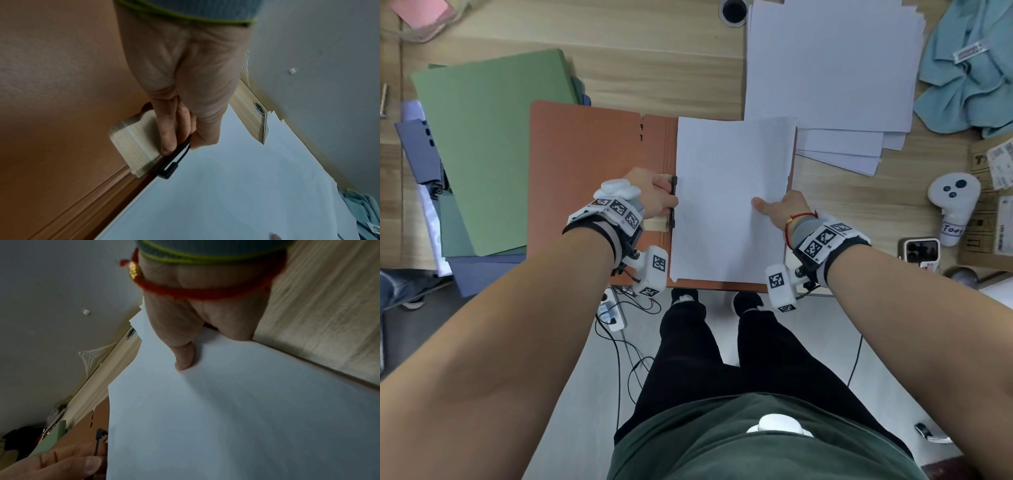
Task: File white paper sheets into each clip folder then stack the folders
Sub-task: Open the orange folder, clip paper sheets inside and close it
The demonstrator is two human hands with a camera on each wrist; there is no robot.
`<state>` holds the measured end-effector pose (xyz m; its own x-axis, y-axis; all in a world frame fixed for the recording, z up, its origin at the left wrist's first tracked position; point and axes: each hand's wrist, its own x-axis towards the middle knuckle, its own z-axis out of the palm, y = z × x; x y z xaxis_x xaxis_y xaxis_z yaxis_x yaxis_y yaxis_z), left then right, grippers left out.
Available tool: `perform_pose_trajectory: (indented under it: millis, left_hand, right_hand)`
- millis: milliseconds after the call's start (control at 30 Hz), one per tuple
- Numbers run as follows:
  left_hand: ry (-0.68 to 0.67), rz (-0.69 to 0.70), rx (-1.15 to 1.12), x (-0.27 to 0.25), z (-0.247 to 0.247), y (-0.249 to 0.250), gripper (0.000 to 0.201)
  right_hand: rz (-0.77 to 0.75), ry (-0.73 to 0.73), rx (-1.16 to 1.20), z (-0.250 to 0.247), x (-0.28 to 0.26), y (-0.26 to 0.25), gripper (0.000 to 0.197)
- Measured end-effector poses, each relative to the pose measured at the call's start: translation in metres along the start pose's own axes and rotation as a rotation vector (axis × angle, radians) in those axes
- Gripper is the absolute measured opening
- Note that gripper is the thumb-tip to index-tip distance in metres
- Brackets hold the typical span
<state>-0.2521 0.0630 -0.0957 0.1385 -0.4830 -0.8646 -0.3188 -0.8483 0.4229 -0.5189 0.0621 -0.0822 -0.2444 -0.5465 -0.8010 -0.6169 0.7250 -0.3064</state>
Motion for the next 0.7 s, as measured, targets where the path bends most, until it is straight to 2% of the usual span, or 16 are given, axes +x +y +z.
perform_pose_trajectory:
  millis: [200,367,567,700]
  left_hand:
    - [0.035,0.038,0.128,-0.006,0.005,0.005,0.020]
    - [0.085,0.014,0.279,-0.011,0.008,0.013,0.029]
    - [0.190,0.034,0.516,-0.017,0.016,0.023,0.033]
    - [0.125,0.030,0.634,-0.011,0.020,0.029,0.018]
  right_hand:
    - [0.005,-0.050,0.012,-0.001,0.002,0.002,0.088]
    - [-0.005,-0.075,-0.016,-0.002,0.006,0.003,0.082]
    - [-0.015,-0.079,-0.061,-0.002,0.009,0.003,0.083]
    - [-0.015,-0.079,-0.080,-0.003,0.009,0.001,0.087]
